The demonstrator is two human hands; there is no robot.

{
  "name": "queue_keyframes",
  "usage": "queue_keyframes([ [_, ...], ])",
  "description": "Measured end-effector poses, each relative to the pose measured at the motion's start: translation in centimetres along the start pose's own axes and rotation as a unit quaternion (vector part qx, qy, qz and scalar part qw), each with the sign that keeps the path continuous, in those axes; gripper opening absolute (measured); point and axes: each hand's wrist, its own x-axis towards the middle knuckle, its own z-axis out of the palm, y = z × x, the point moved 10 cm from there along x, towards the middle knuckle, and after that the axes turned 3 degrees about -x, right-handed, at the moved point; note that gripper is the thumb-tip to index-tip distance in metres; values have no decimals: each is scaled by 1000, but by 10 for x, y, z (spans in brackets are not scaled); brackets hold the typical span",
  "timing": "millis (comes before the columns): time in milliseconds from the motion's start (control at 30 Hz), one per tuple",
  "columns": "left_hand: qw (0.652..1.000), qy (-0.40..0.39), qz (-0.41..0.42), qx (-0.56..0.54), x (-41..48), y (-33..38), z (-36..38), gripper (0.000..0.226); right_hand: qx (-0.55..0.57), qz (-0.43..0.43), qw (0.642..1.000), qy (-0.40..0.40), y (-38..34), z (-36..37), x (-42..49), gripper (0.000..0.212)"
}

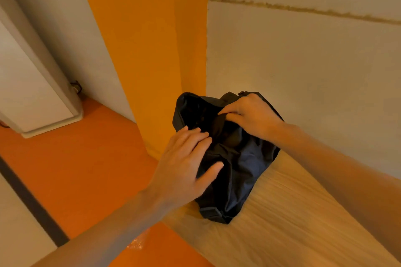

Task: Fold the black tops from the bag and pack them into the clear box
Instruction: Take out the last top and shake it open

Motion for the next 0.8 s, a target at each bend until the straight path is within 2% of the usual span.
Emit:
queue_keyframes([
  [100,997,31,-53,-39,23,-16,-15,59,-18,-13,999,45,-10,-45,-6,23],
  [233,993,4,-116,-21,73,-22,-14,64,-23,10,990,142,-11,-112,-9,20],
  [333,994,9,-105,5,103,-5,-16,33,-8,31,987,160,-7,-140,-10,16],
  [467,976,120,-137,-120,114,-18,-54,22,-4,41,986,164,0,-170,-21,19],
  [533,966,164,-123,-156,119,-16,-80,24,15,42,984,173,2,-189,-30,21],
  [667,968,200,-50,-143,139,12,-132,28,48,15,979,198,-4,-232,-52,26],
  [800,964,231,21,-126,166,53,-180,29,62,4,962,265,-5,-291,-85,25],
])
